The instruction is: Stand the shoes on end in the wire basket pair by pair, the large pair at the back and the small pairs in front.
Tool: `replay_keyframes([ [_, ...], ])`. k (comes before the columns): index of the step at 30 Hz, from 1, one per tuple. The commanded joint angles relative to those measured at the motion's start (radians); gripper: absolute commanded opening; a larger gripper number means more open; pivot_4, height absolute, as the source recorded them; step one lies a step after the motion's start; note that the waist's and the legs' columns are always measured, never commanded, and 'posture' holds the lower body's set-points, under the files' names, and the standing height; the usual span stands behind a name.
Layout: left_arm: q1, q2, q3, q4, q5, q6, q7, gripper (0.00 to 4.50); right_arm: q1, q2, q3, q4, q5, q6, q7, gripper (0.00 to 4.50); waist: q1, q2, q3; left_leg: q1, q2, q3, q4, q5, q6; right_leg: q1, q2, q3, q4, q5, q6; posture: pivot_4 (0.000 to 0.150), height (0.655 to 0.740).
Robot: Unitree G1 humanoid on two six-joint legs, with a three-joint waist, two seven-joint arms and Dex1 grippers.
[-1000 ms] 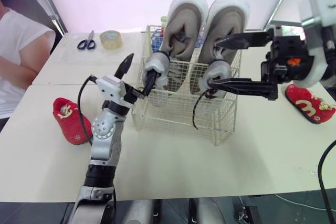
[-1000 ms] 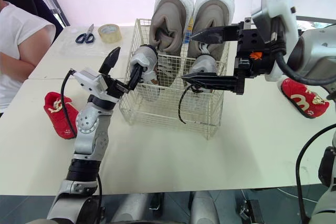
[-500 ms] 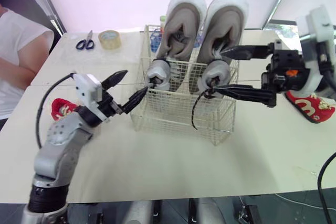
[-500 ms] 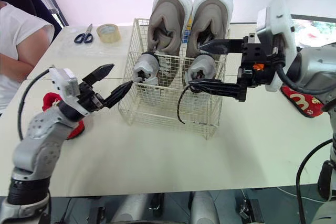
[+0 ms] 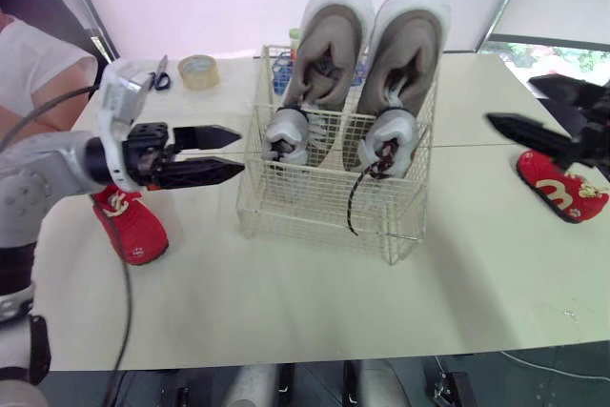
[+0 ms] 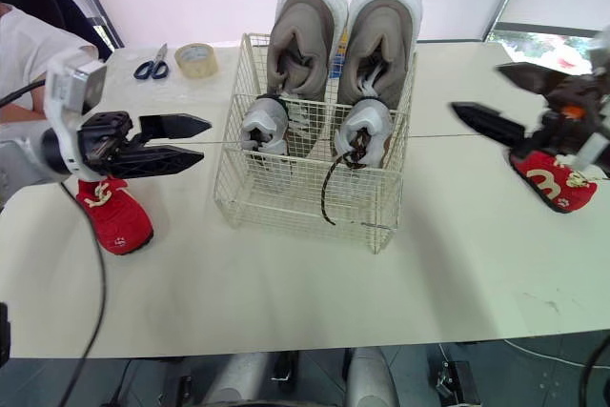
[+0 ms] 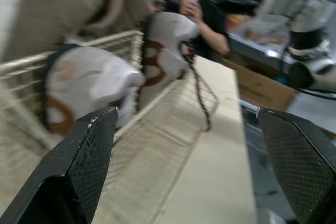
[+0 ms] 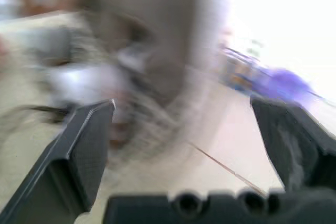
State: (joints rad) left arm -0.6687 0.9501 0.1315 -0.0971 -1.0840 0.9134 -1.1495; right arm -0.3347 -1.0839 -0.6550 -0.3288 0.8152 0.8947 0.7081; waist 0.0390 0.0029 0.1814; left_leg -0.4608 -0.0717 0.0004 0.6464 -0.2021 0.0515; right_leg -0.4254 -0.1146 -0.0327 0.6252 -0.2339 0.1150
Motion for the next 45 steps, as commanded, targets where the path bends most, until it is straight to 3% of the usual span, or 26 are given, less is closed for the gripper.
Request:
replay_keyframes([
  [1,-0.074,-0.029,-0.038,0.004,0.028,-0.009,-0.086,4.34,0.096,0.002,-0.116,0.099,-0.118,-0.068,-0.012,4.5,0.001,0.0,0.0,0.0,0.0,0.0,-0.001,0.0,0.0,0.0,0.0,0.0,-0.001,0.0,0.0,0.15,0.74],
  [5,-0.102,-0.067,-0.1,-0.035,0.086,-0.038,-0.151,4.34,0.21,-0.008,-0.122,0.308,-0.273,-0.183,-0.019,4.5,-0.002,0.0,0.0,0.0,0.0,0.0,-0.002,0.0,0.0,0.002,0.0,0.0,-0.004,0.0,0.0,0.15,0.74],
  [8,-0.103,-0.097,-0.102,-0.045,0.091,-0.035,-0.153,4.34,0.209,-0.027,-0.055,0.486,-0.376,-0.268,-0.054,4.5,-0.01,0.001,0.0,-0.001,0.0,0.0,-0.002,0.0,0.001,0.005,0.0,0.0,-0.004,0.0,0.0,0.15,0.74],
  [17,-0.027,-0.099,-0.046,-0.122,0.08,-0.013,-0.088,4.34,0.007,-0.028,0.127,0.957,-0.492,-0.462,0.009,4.5,-0.049,0.003,0.0,0.0,0.0,0.0,-0.002,0.002,0.003,0.005,0.001,0.0,-0.004,0.0,0.0,0.15,0.74],
  [24,0.021,-0.099,0.007,-0.19,0.047,0.027,0.009,4.34,-0.203,-0.013,0.223,1.288,-0.553,-0.602,0.033,4.5,-0.051,0.004,0.001,0.001,0.0,0.0,-0.001,0.002,0.003,0.007,0.002,0.0,-0.004,0.0,0.0,0.15,0.74],
  [34,0.039,-0.078,0.062,-0.234,-0.006,0.078,0.079,4.34,-0.352,0.029,0.281,1.513,-0.594,-0.702,0.042,4.5,-0.053,0.004,0.001,0.001,0.0,0.0,-0.001,0.002,0.002,0.007,0.002,0.0,-0.003,0.0,0.0,0.15,0.74],
  [44,0.029,-0.061,0.082,-0.266,-0.051,0.12,0.15,4.34,-0.41,0.09,0.3,1.576,-0.619,-0.742,0.03,4.5,-0.053,0.004,0.001,0.002,0.0,0.0,-0.001,0.002,0.001,0.007,0.002,0.0,0.001,0.0,0.0,0.15,0.74],
  [45,0.029,-0.061,0.083,-0.27,-0.054,0.123,0.157,4.42,-0.414,0.093,0.301,1.578,-0.621,-0.745,0.028,3.95,-0.054,0.004,0.001,0.002,0.0,0.0,-0.001,0.002,0.001,0.007,0.002,0.0,0.001,0.0,0.0,0.15,0.74],
])
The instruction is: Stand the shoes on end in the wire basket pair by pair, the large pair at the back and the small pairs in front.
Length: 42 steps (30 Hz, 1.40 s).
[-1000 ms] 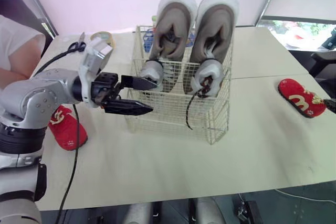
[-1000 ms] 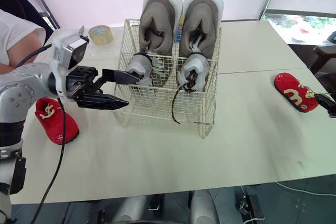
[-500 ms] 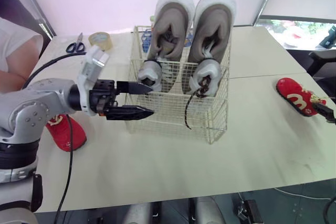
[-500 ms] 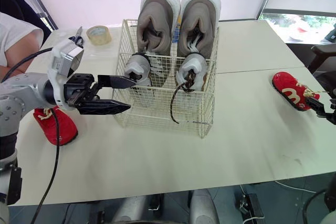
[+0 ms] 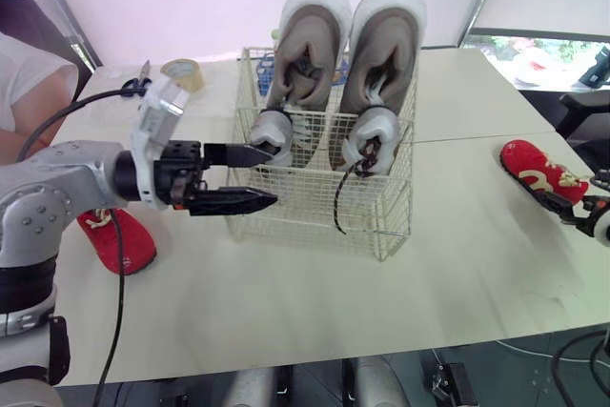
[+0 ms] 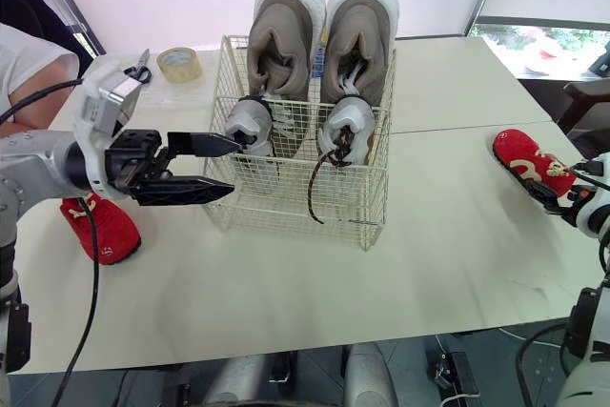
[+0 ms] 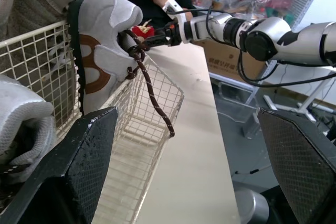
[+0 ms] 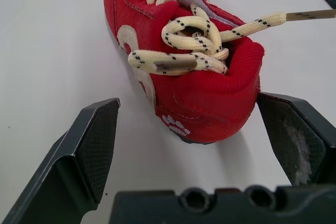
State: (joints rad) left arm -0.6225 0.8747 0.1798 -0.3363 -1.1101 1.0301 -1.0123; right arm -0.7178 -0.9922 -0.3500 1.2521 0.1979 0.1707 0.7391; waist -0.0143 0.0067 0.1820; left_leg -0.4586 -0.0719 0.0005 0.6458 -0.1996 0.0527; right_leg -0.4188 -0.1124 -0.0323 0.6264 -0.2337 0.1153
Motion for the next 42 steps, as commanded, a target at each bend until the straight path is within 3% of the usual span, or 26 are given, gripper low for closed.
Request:
replay_keyframes([
  [1,-0.017,0.015,0.035,-0.033,-0.031,0.007,0.026,4.42,-0.033,0.004,-0.002,-0.002,-0.005,-0.023,-0.004,3.61,-0.001,0.0,0.0,0.0,0.0,0.0,0.0,0.0,0.0,0.0,0.0,0.0,0.0,0.0,0.0,0.15,0.74],
  [7,-0.018,0.013,0.031,-0.036,-0.032,-0.001,0.046,4.42,-0.033,0.008,-0.005,-0.01,0.004,-0.027,0.01,0.51,-0.001,0.0,0.0,0.001,0.0,0.0,0.0,0.0,0.0,0.0,0.0,0.0,0.002,0.0,0.0,0.15,0.74],
  [8,-0.02,0.011,0.029,-0.035,-0.031,-0.002,0.049,4.42,-0.033,0.008,-0.006,-0.012,0.005,-0.028,0.013,0.13,-0.001,0.0,0.0,0.001,0.0,0.0,0.0,0.0,0.0,0.0,0.0,0.0,0.002,0.0,0.0,0.15,0.74],
  [9,-0.022,0.009,0.027,-0.034,-0.03,-0.004,0.05,4.42,-0.032,0.007,-0.008,-0.018,0.008,-0.028,0.02,0.04,-0.001,0.0,0.0,0.001,0.0,0.0,0.0,0.0,0.0,0.0,0.0,0.0,0.002,0.0,0.0,0.15,0.74],
  [13,-0.035,-0.002,0.021,-0.011,-0.025,-0.01,0.053,4.42,-0.039,-0.006,-0.032,-0.124,0.043,-0.045,0.045,0.04,0.001,0.0,0.0,0.001,0.0,0.0,0.0,0.0,0.0,0.0,0.0,0.0,0.002,0.0,0.0,0.15,0.74],
  [16,-0.057,-0.008,0.037,0.023,-0.049,0.006,0.06,4.42,0.027,-0.009,-0.074,-0.412,0.102,-0.025,0.067,0.04,0.001,0.005,0.002,0.001,0.0,0.0,0.0,0.0,0.0,0.0,0.0,0.001,0.003,0.0,0.0,0.15,0.74],
  [21,-0.123,-0.027,0.045,0.119,-0.074,0.026,0.067,4.42,0.183,-0.006,-0.16,-1.041,0.171,0.046,-0.002,0.04,0.005,0.005,0.002,0.001,0.001,-0.001,-0.001,0.001,-0.001,-0.003,0.001,0.0,0.006,0.001,0.005,0.15,0.74],
  [24,-0.199,-0.043,0.039,0.205,-0.086,0.045,0.054,4.42,0.188,-0.026,-0.173,-1.263,0.204,0.081,-0.011,0.04,0.008,0.005,0.002,0.001,0.001,-0.001,0.0,0.001,-0.002,-0.002,0.002,0.0,0.007,0.001,0.004,0.15,0.74],
  [28,-0.319,-0.072,0.034,0.356,-0.089,0.083,0.02,4.42,0.081,-0.087,-0.16,-1.451,0.299,0.152,0.003,0.04,0.018,0.004,0.003,0.001,0.001,-0.001,0.002,0.001,-0.001,-0.001,0.003,0.0,0.006,-0.001,0.002,0.15,0.74],
  [35,-0.426,-0.081,-0.031,0.486,0.018,0.064,-0.095,4.42,-0.06,-0.133,-0.002,-1.684,0.428,0.257,0.067,0.04,0.025,0.0,0.002,0.001,0.001,-0.001,0.0,0.001,-0.002,-0.002,0.0,0.0,0.004,-0.001,0.001,0.15,0.74],
  [42,-0.476,-0.102,-0.04,0.525,0.05,0.099,-0.154,4.42,-0.026,-0.108,0.127,-1.719,0.307,0.113,0.152,0.04,0.027,0.0,0.002,-0.001,-0.001,-0.001,0.002,-0.002,-0.002,-0.006,-0.003,0.0,0.001,-0.001,0.001,0.15,0.74],
])
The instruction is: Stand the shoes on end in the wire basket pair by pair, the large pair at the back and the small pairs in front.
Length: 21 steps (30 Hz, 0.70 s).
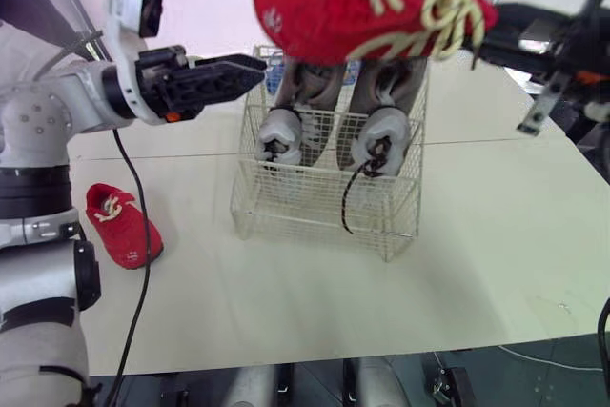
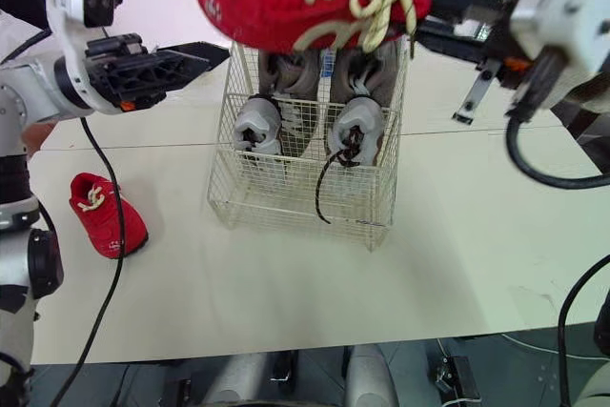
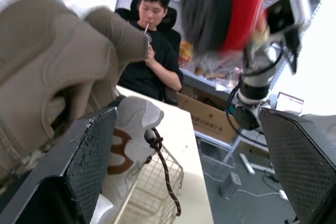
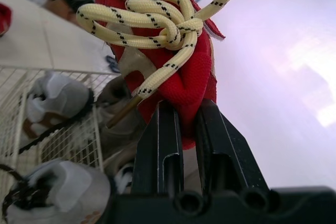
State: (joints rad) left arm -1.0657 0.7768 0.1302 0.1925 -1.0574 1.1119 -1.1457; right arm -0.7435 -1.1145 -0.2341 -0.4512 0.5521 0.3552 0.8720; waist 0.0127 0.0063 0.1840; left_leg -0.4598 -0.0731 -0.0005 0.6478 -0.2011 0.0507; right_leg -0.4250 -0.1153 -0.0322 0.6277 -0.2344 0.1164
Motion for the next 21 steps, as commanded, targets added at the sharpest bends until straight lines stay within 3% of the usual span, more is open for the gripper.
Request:
replay_keyframes([
  [1,-0.034,-0.006,0.012,-0.007,-0.003,0.023,-0.024,4.42,0.003,0.02,0.031,-0.015,-0.072,-0.097,0.026,0.04,-0.001,0.0,0.0,0.0,0.0,0.0,0.0,0.0,0.0,0.0,0.0,0.0,0.0,0.0,0.0,0.15,0.74],
  [10,-0.025,-0.007,0.02,-0.024,0.014,0.038,-0.037,4.42,-0.028,0.062,0.109,0.01,-0.179,-0.226,0.077,0.04,-0.002,0.0,0.0,-0.001,0.001,0.0,-0.001,0.002,0.001,0.0,0.002,0.0,0.004,0.0,0.0,0.15,0.74],
  [13,-0.014,-0.011,0.015,-0.032,0.029,0.029,-0.037,3.63,-0.044,0.068,0.115,0.018,-0.188,-0.232,0.09,0.0,-0.001,0.0,0.0,-0.001,0.001,0.0,-0.001,0.002,0.001,0.0,0.002,0.0,0.004,0.0,0.0,0.15,0.74],
  [19,0.025,-0.012,-0.011,-0.078,0.061,0.012,-0.077,0.75,-0.073,0.069,0.113,0.04,-0.19,-0.227,0.113,0.0,-0.002,0.0,0.0,-0.001,0.001,0.0,-0.001,0.002,0.001,0.0,0.002,0.0,0.003,0.0,0.0,0.15,0.74],
  [21,0.031,-0.016,-0.016,-0.085,0.072,0.005,-0.083,0.29,-0.084,0.072,0.11,0.039,-0.167,-0.189,0.113,0.0,-0.002,0.0,0.0,-0.001,0.001,0.0,-0.001,0.002,0.001,0.0,0.002,0.0,0.003,0.0,0.0,0.15,0.74],
])
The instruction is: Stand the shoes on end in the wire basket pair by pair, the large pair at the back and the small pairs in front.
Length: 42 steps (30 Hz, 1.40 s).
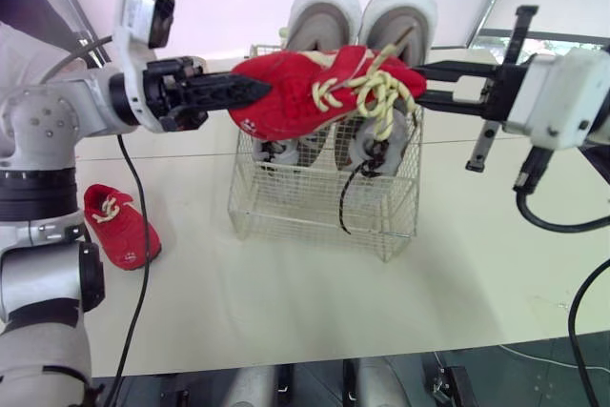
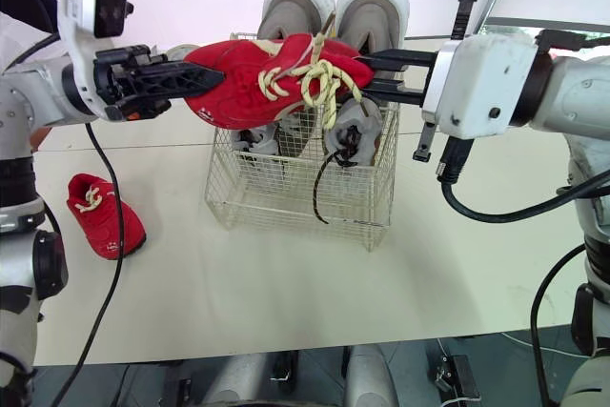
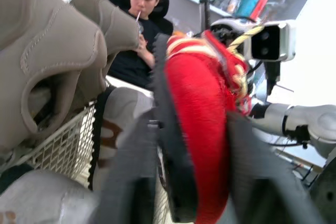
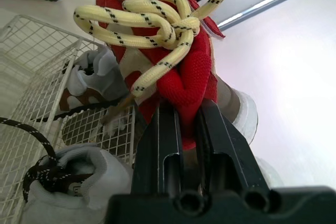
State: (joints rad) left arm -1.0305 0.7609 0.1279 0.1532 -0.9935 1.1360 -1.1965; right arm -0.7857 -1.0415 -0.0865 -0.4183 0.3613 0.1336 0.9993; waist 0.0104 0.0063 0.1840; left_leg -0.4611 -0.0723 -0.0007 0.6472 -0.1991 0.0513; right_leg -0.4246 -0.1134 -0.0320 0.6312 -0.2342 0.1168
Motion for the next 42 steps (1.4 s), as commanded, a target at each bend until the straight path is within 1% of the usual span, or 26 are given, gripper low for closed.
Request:
replay_keyframes([
  [1,-0.004,-0.002,-0.015,-0.044,0.012,-0.023,-0.033,0.28,-0.045,0.0,-0.042,0.004,0.04,0.061,-0.016,0.0,0.001,0.0,0.0,0.0,0.0,0.0,0.0,0.0,0.0,0.0,0.0,0.0,0.0,0.0,0.0,0.15,0.74],
  [3,-0.005,-0.005,-0.014,-0.039,0.017,-0.027,-0.035,0.28,-0.048,-0.001,-0.059,-0.005,0.092,0.15,-0.031,0.86,0.001,0.0,0.0,0.0,0.0,0.0,0.0,0.0,0.0,-0.001,0.0,0.0,0.0,0.0,0.0,0.15,0.74],
  [4,-0.004,-0.008,-0.01,-0.037,0.017,-0.026,-0.032,0.28,-0.048,-0.007,-0.078,-0.014,0.15,0.218,-0.034,1.3,0.002,0.0,0.0,0.0,0.0,0.0,0.0,0.0,0.0,0.0,0.0,0.0,0.0,0.0,0.0,0.15,0.74],
  [5,-0.004,-0.013,-0.001,-0.034,0.014,-0.023,-0.023,0.28,-0.047,-0.015,-0.103,-0.025,0.219,0.295,-0.041,1.84,0.002,0.0,0.0,0.0,0.0,0.0,0.0,0.0,0.0,0.0,0.0,0.0,0.0,0.0,0.0,0.15,0.74],
  [6,-0.002,-0.019,0.009,-0.033,0.008,-0.018,-0.012,0.28,-0.045,-0.025,-0.133,-0.036,0.291,0.372,-0.051,2.2,0.003,0.0,0.0,0.0,0.0,0.0,0.0,0.0,-0.001,0.0,-0.001,0.0,0.0,0.0,0.0,0.15,0.74],
  [7,0.0,-0.026,0.02,-0.032,0.002,-0.013,-0.001,0.28,-0.044,-0.031,-0.161,-0.043,0.354,0.443,-0.069,2.68,0.003,0.0,0.0,0.0,0.0,0.0,0.0,-0.001,-0.001,0.0,-0.001,0.0,0.0,0.0,0.0,0.15,0.74],
  [8,0.0,-0.038,0.039,-0.026,-0.013,-0.001,0.019,0.28,-0.039,-0.041,-0.204,-0.041,0.449,0.538,-0.1,3.24,0.004,0.0,0.0,0.0,0.0,0.0,0.0,-0.001,-0.001,0.0,-0.001,0.0,0.0,0.0,0.0,0.15,0.74],
  [9,0.0,-0.051,0.059,-0.02,-0.028,0.012,0.039,0.28,-0.025,-0.055,-0.248,-0.039,0.553,0.631,-0.121,3.64,0.004,0.0,0.0,0.0,0.0,-0.001,0.0,-0.001,-0.001,0.0,-0.001,0.0,-0.001,0.0,0.0,0.15,0.74],
  [10,0.001,-0.06,0.074,-0.018,-0.041,0.024,0.055,0.28,-0.016,-0.067,-0.281,-0.039,0.631,0.699,-0.14,4.14,0.004,0.0,0.0,0.0,0.0,-0.001,0.0,-0.001,-0.001,0.0,-0.002,0.0,-0.001,0.0,0.0,0.15,0.74],
  [11,0.003,-0.069,0.09,-0.016,-0.054,0.036,0.073,0.28,0.001,-0.075,-0.317,-0.037,0.711,0.756,-0.157,4.42,0.002,0.0,0.0,0.0,0.0,-0.001,0.0,-0.001,-0.001,0.0,-0.002,0.0,-0.001,0.0,0.0,0.15,0.74],
  [13,0.013,-0.101,0.137,-0.011,-0.105,0.069,0.127,0.28,0.069,-0.05,-0.404,-0.006,0.872,0.851,-0.252,4.42,0.002,-0.001,0.0,0.0,0.0,-0.001,-0.001,-0.001,-0.001,0.0,-0.002,0.0,-0.001,0.0,0.0,0.15,0.74],
  [15,0.036,-0.152,0.188,-0.029,-0.167,0.096,0.202,0.28,0.204,0.0,-0.491,0.02,1.058,0.907,-0.371,4.42,0.002,-0.003,-0.002,0.0,0.0,-0.001,-0.002,-0.001,0.0,0.001,-0.002,0.0,-0.001,0.0,0.0,0.15,0.74],
  [16,0.05,-0.173,0.203,-0.047,-0.188,0.101,0.23,0.28,0.262,0.037,-0.514,0.016,1.122,0.902,-0.438,4.42,0.002,-0.003,-0.002,0.0,0.0,-0.001,-0.001,-0.001,0.001,0.002,-0.002,0.0,-0.001,0.0,0.0,0.15,0.74],
  [19,0.062,-0.221,0.242,-0.071,-0.245,0.103,0.31,0.28,0.36,0.114,-0.514,-0.019,1.291,0.845,-0.596,4.42,0.002,-0.003,-0.001,0.0,0.0,-0.001,0.0,0.0,0.001,0.001,-0.003,0.0,0.0,0.0,0.0,0.15,0.74],
  [22,0.06,-0.274,0.263,-0.083,-0.299,0.092,0.39,0.28,0.362,0.213,-0.443,-0.052,1.372,0.759,-0.732,4.42,0.0,-0.003,-0.002,0.0,0.0,-0.001,0.0,0.0,0.001,0.001,-0.003,0.0,0.001,0.0,0.0,0.15,0.74],
  [25,0.083,-0.322,0.259,-0.125,-0.332,0.08,0.449,0.28,0.283,0.317,-0.344,-0.079,1.382,0.675,-0.826,4.42,-0.001,-0.003,-0.002,0.001,0.0,-0.001,0.0,0.0,0.002,0.002,-0.002,0.0,0.0,0.0,0.0,0.15,0.74],
  [30,0.111,-0.359,0.254,-0.163,-0.361,0.06,0.51,0.28,0.147,0.424,-0.248,-0.075,1.361,0.588,-0.896,4.42,0.003,-0.003,-0.002,0.0,0.0,-0.001,0.001,0.0,0.002,0.002,0.0,0.0,0.0,0.0,0.0,0.15,0.74],
  [34,0.121,-0.382,0.248,-0.175,-0.377,0.031,0.547,0.28,0.089,0.47,-0.193,-0.06,1.323,0.561,-0.904,4.42,0.004,-0.003,-0.002,0.0,0.0,-0.001,0.001,0.0,0.002,0.002,0.0,0.0,0.0,0.001,0.0,0.15,0.74],
  [38,0.127,-0.392,0.24,-0.187,-0.379,0.009,0.567,0.28,0.058,0.482,-0.149,-0.046,1.289,0.564,-0.902,4.42,0.002,-0.003,-0.002,0.0,0.0,-0.001,0.001,0.0,0.002,0.003,0.001,0.0,0.0,0.001,0.0,0.15,0.74],
  [39,0.127,-0.397,0.241,-0.189,-0.377,0.0,0.577,0.28,0.054,0.484,-0.139,-0.044,1.279,0.564,-0.901,4.2,0.001,-0.003,-0.002,0.001,0.0,-0.001,0.001,0.0,0.002,0.002,0.001,0.0,0.0,0.001,0.0,0.15,0.74],
  [41,0.124,-0.405,0.241,-0.19,-0.38,-0.015,0.59,0.28,0.047,0.491,-0.127,-0.038,1.275,0.563,-0.899,3.6,0.002,-0.003,-0.002,0.001,0.0,-0.001,0.001,0.0,0.002,0.002,0.001,0.0,0.001,0.001,0.0,0.15,0.74],
  [42,0.123,-0.407,0.242,-0.193,-0.384,-0.02,0.596,0.28,0.044,0.495,-0.123,-0.037,1.273,0.562,-0.9,3.08,0.002,-0.003,-0.002,0.001,0.0,-0.001,0.001,0.0,0.002,0.002,0.001,0.0,0.001,0.001,0.0,0.15,0.74],
])
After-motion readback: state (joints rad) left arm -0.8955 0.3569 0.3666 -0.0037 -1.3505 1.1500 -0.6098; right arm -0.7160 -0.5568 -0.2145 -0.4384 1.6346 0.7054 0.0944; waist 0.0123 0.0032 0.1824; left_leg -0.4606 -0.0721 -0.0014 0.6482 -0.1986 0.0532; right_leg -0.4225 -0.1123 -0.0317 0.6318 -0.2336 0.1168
